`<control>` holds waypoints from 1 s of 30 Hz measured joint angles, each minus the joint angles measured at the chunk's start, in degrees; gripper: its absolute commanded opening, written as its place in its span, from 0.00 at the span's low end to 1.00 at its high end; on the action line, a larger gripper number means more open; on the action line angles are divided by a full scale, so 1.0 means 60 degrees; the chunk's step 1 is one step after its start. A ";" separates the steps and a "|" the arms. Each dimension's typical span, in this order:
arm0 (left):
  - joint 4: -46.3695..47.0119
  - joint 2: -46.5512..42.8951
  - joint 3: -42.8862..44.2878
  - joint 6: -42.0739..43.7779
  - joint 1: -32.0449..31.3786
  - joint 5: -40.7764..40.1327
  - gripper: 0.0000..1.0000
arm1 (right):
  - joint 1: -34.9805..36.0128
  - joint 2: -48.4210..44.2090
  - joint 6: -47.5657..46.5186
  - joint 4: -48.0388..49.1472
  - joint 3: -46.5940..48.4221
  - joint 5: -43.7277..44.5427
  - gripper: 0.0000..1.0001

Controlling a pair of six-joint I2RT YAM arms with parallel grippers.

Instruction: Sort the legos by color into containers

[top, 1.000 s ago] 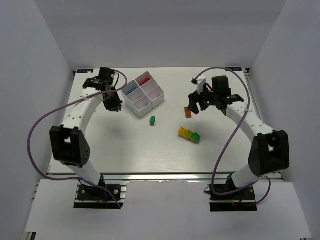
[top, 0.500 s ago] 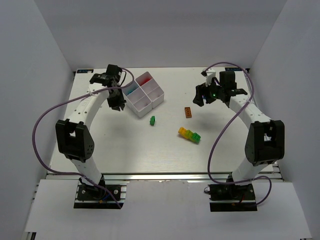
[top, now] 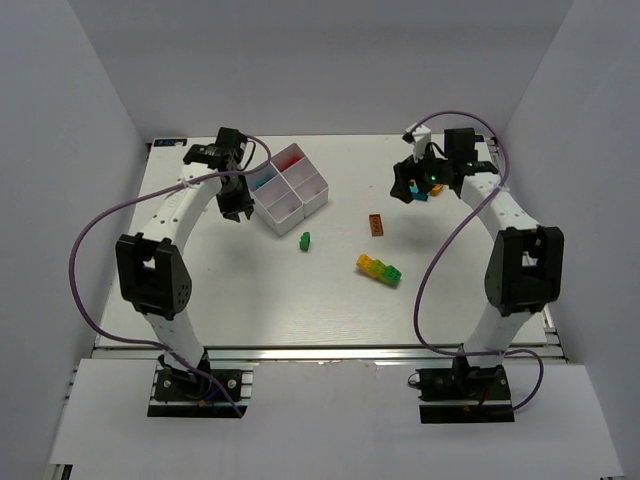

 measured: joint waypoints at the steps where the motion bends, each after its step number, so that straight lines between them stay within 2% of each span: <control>1: 0.0025 -0.0036 0.0000 -0.0022 -0.0004 0.0011 0.43 | -0.0047 0.0324 -0.0251 -0.0160 0.0455 0.0124 0.89; 2: 0.0073 -0.0113 0.0000 -0.0040 -0.0004 0.0029 0.51 | -0.0106 0.0663 -0.0452 -0.0342 0.0922 0.0229 0.89; 4: 0.0306 -0.0368 -0.0124 -0.0124 -0.0004 0.0127 0.57 | -0.0219 0.1268 -0.0729 -0.0641 0.1712 0.0408 0.90; 5: 0.0477 -0.0605 -0.0277 -0.0193 -0.0004 0.0193 0.64 | -0.0299 0.1610 -0.0838 -0.0831 0.2153 0.0506 0.89; 9: 0.1457 -0.2080 -0.1545 -0.0572 -0.0004 0.0845 0.71 | -0.0521 0.2823 -0.1355 -0.1727 0.3759 0.0907 0.89; 12: 0.2149 -0.3217 -0.2459 -0.0885 -0.0004 0.1388 0.72 | -0.0612 0.3727 -0.1869 -0.2433 0.4987 0.1133 0.89; 15: 0.2765 -0.3996 -0.3122 -0.1206 -0.0004 0.1741 0.72 | -0.0612 0.4262 -0.2466 -0.2947 0.5541 0.1483 0.88; 21: 0.3472 -0.4743 -0.4084 -0.1676 -0.0004 0.2036 0.73 | -0.0590 0.4535 -0.3483 -0.3683 0.5552 0.2095 0.85; 30: 0.3668 -0.4845 -0.4666 -0.1974 -0.0004 0.2204 0.73 | -0.0590 0.4543 -0.4353 -0.4051 0.5337 0.2324 0.77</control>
